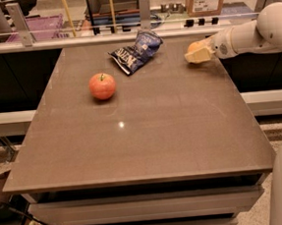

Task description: Move orange near apple

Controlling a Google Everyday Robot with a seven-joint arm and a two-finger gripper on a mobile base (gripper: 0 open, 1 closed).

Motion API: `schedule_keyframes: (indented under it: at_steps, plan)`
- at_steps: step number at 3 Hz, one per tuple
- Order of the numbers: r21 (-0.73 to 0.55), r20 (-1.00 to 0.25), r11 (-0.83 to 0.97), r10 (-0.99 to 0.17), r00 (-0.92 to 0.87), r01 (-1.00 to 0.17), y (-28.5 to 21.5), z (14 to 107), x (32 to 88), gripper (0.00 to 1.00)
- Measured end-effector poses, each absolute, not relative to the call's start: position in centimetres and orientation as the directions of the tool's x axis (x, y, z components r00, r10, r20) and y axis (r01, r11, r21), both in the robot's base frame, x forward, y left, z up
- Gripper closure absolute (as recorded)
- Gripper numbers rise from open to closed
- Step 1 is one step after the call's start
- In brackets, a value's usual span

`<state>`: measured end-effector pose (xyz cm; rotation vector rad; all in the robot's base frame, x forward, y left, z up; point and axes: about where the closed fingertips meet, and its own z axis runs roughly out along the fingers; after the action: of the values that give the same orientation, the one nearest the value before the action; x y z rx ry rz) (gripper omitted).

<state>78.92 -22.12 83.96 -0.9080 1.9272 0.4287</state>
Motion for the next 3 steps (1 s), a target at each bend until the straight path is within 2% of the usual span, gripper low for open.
schedule_keyframes:
  at_steps: [3]
  plan:
    - [-0.070, -0.860, 0.665, -0.418, -0.293, -0.744, -22.04, 83.97, 78.94, 1.00]
